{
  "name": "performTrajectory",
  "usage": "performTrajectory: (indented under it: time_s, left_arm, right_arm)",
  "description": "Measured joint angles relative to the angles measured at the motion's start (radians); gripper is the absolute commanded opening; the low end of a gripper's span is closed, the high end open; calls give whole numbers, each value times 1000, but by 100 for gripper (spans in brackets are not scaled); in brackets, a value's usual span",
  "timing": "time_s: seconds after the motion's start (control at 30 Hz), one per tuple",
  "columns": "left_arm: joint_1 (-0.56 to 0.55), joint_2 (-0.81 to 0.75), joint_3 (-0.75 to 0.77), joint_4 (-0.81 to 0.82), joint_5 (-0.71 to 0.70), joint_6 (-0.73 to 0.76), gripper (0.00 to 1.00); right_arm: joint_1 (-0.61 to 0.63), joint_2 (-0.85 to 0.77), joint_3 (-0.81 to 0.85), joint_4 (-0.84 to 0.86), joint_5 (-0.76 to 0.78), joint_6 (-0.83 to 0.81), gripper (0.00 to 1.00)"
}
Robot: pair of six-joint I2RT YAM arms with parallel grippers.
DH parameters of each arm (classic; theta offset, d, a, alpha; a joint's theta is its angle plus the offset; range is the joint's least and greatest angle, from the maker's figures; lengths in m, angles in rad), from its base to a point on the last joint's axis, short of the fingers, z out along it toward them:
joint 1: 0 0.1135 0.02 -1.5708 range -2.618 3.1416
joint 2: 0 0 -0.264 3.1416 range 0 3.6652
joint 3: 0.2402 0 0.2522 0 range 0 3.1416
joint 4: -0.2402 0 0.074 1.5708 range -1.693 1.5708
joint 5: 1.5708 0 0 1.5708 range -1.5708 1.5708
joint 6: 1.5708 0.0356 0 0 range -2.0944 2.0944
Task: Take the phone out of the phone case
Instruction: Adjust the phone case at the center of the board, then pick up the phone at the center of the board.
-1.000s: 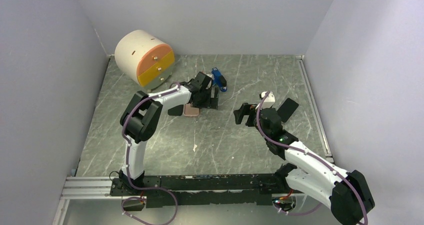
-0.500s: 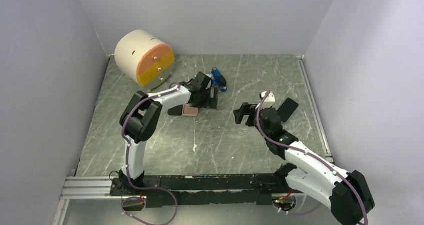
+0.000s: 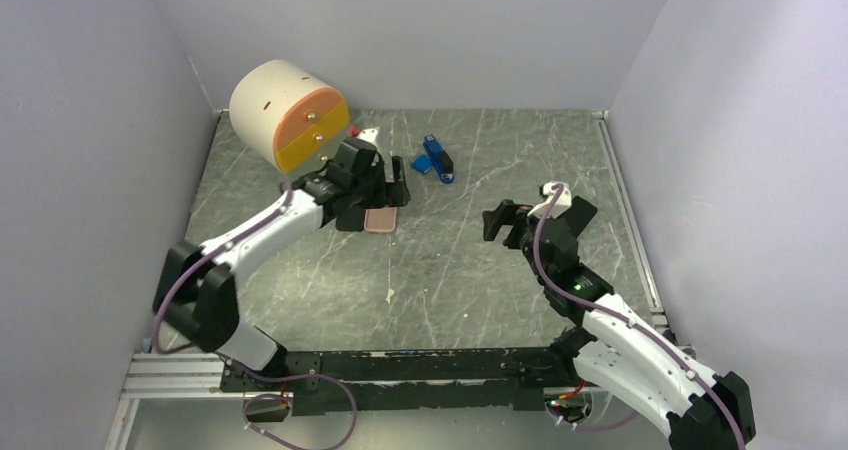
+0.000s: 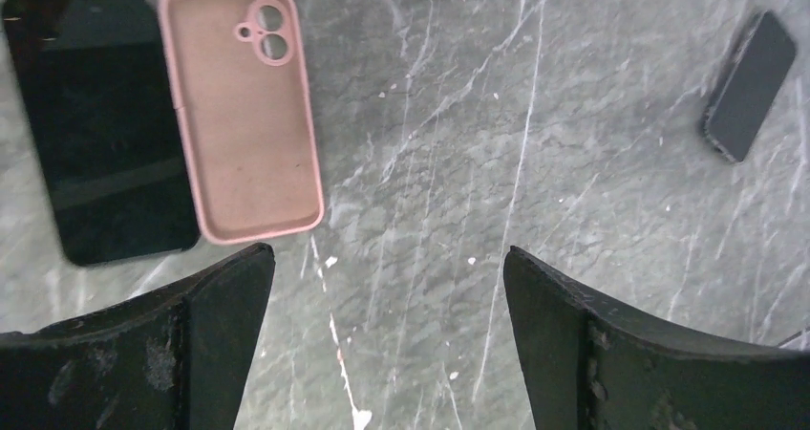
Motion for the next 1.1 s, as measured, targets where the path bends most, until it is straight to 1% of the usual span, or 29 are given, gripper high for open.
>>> performTrajectory:
  time_s: [0.1, 0.23, 0.37, 0.47, 0.57, 0.7, 0.77, 0.9, 1.1]
  left_arm:
    - [12, -138, -56, -24, -37, -26, 94]
    - [43, -328, -128, -78, -38, -43, 94]
    - [65, -484, -134, -154, -67, -21, 94]
    - [66, -579, -118, -221, -114, 24, 94]
    - [66, -647, -89, -267, -178, 76, 94]
    - [69, -739, -84, -285, -268, 150, 94]
    - [75, -766, -89, -284, -301, 179, 94]
    - [109, -769, -92, -285, -309, 224, 94]
    - [133, -742, -125, -294, -277, 264, 94]
  right_arm:
    - [-1, -30, 21, -65, 83, 20, 99]
    - [-6, -41, 68, -174, 211, 68, 99]
    - [-24, 20, 159, -317, 333, 146, 99]
    - [-61, 99, 241, -394, 373, 170, 99]
    - [-103, 174, 301, -455, 376, 188, 99]
    - [-183, 270, 331, -505, 359, 201, 99]
    - [-248, 312, 335, -528, 309, 196, 99]
    - [-378, 399, 387, -573, 225, 182, 99]
    - [-517, 518, 473, -568, 117, 137, 99]
